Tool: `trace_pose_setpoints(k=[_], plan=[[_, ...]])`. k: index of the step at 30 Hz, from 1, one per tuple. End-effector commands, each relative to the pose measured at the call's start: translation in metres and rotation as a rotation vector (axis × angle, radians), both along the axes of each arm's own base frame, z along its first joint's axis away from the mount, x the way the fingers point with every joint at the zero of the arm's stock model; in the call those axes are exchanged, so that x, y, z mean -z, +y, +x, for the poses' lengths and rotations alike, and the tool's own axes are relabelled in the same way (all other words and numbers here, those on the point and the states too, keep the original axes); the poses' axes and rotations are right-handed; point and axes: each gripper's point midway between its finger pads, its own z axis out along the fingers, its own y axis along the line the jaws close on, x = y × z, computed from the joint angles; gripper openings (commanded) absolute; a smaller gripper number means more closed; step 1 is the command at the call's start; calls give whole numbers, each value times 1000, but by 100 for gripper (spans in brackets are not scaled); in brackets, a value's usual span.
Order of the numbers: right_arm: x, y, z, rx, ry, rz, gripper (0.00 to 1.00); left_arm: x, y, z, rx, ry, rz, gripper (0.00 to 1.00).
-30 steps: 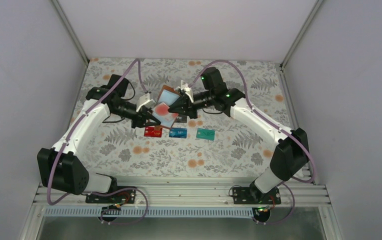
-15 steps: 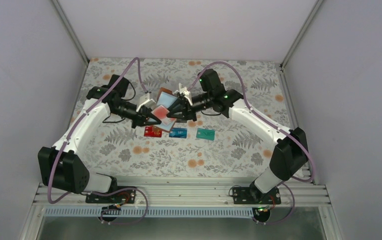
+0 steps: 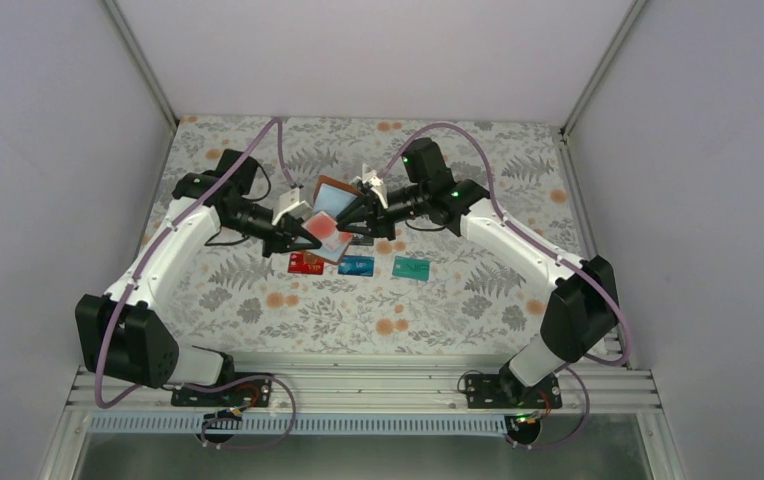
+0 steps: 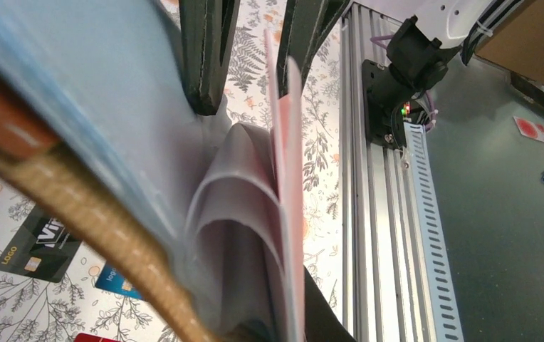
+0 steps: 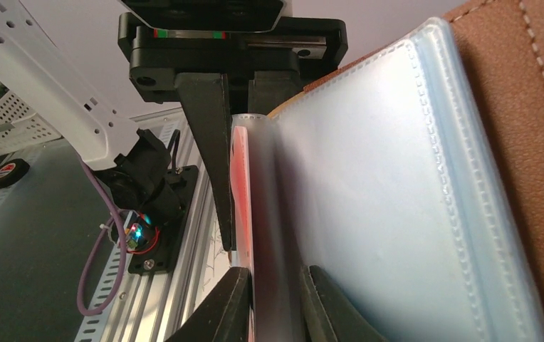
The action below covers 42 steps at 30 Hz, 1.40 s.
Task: Take the credit cards out of the card holder
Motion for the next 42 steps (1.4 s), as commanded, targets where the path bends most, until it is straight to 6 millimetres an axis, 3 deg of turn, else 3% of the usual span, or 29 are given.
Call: trace_pose_setpoints(k=[1,16,21,27,35,42], plan=[[-9,0,15,49,-38,11,22,-16,-3,-10,48,-65,-53,2],[-13,17,18,30,-36,33,20,-17,-4,-13,65,-71,-60,2],[-8,24,11,3,-34,26,21,-17,-4,-14,66,-72,-61,2],[-2,30,-12,-91,-35,25,23,-19,-4,-13,68,-74,-66,2],[-12,25,-25,-130,-57,43,23,-15,-3,-14,64,-71,-52,2],[-33,6,-2,-23,-83,63,26,-11,-2,-15,64,-71,-38,2]])
